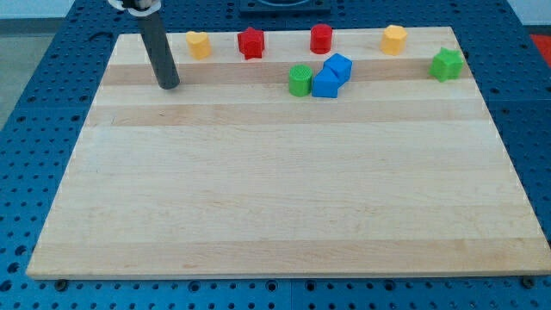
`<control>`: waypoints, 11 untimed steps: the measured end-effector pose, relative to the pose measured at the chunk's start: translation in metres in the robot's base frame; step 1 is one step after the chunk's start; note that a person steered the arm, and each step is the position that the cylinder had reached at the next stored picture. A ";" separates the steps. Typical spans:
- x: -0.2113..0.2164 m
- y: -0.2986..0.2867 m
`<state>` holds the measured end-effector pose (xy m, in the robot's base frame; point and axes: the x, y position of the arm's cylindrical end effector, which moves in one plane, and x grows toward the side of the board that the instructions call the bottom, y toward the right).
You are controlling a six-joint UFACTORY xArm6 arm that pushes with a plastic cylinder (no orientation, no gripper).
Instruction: Point at the red star
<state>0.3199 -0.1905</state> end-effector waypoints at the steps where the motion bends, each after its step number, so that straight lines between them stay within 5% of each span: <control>1: 0.007 -0.011; 7: 0.026 -0.076; 11: -0.017 0.081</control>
